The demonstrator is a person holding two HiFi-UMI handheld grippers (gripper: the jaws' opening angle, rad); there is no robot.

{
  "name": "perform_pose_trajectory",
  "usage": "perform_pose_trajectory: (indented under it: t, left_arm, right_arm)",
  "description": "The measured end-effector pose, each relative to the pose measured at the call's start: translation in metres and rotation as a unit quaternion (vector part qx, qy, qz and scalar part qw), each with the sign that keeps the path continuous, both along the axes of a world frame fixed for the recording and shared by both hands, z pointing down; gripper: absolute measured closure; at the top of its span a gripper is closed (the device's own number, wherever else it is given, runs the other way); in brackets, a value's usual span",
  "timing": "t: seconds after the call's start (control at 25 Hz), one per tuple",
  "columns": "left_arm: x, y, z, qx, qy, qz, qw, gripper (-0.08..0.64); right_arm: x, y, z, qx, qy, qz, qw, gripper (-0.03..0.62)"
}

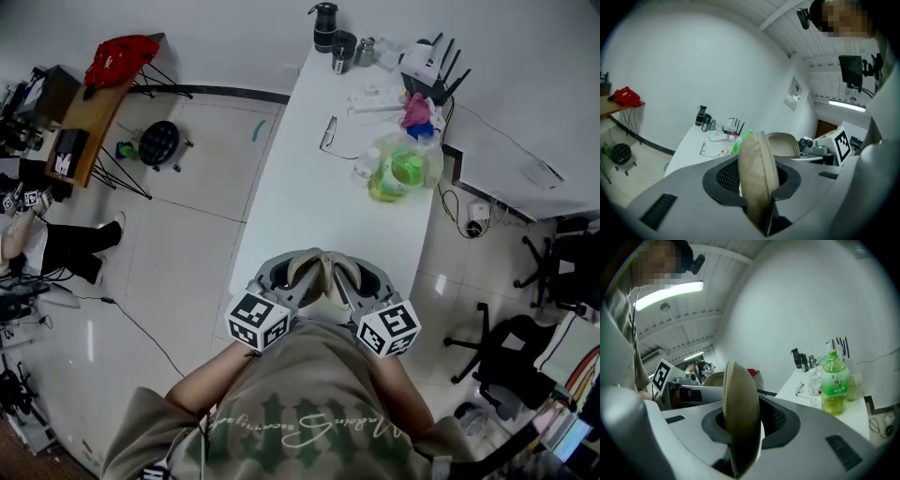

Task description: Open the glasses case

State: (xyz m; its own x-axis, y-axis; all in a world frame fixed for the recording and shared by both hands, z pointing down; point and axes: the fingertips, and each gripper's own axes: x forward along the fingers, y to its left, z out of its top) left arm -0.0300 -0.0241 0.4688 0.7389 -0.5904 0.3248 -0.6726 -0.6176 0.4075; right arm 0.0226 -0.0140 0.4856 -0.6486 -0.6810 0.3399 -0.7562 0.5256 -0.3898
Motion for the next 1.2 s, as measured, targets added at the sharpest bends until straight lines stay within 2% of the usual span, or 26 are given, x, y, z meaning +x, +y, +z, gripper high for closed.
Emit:
perform_pose_trajectory:
  t: [0.24,0.4,0.6,0.64,0.68,0.84,0.96,1.08,1.16,1.2]
  left_arm:
    - [0.003,0.007,0.009,0.005,-0.032,0.038,0.9988,0.469]
    - [0.007,0.015,0.015,-0.013,-0.026,0.048,0.9984,0.469]
    - [0.016,0.024,0.019,-0.036,-0.003,0.059,0.9976,0.471]
    - [0.015,0.024,0.018,-0.035,-0.001,0.058,0.9977,0.522]
    - [0.013,0.024,0.016,-0.033,0.000,0.058,0.9978,0.532]
    - [0.011,0.027,0.015,-0.037,0.000,0.073,0.9966,0.534]
    - [0.011,0.029,0.019,-0.040,-0.005,0.077,0.9962,0.534]
    - [0.010,0.026,0.017,-0.039,0.006,0.074,0.9964,0.534]
    - [0.010,0.023,0.017,-0.043,0.014,0.082,0.9957,0.534]
    - [0.011,0.023,0.017,-0.042,0.012,0.091,0.9949,0.534]
  right_arm:
    - [0.009,-0.002,-0.002,0.002,-0.015,0.021,1.000,0.492]
    - [0.016,-0.003,-0.007,0.000,-0.029,0.035,0.999,0.492]
    - [0.021,-0.007,-0.014,-0.001,-0.082,0.058,0.995,0.497]
    - [0.020,-0.007,-0.016,0.000,-0.087,0.053,0.995,0.497]
    - [0.018,-0.006,-0.018,0.002,-0.089,0.047,0.995,0.497]
    - [0.014,0.000,-0.017,-0.005,-0.077,0.022,0.997,0.497]
    - [0.011,0.006,-0.009,-0.032,-0.068,0.009,0.997,0.495]
    - [0.007,0.016,0.007,-0.056,-0.025,-0.020,0.998,0.495]
    - [0.004,0.022,0.016,-0.049,0.006,-0.027,0.998,0.495]
    - [0.004,0.023,0.017,-0.043,0.005,-0.019,0.999,0.495]
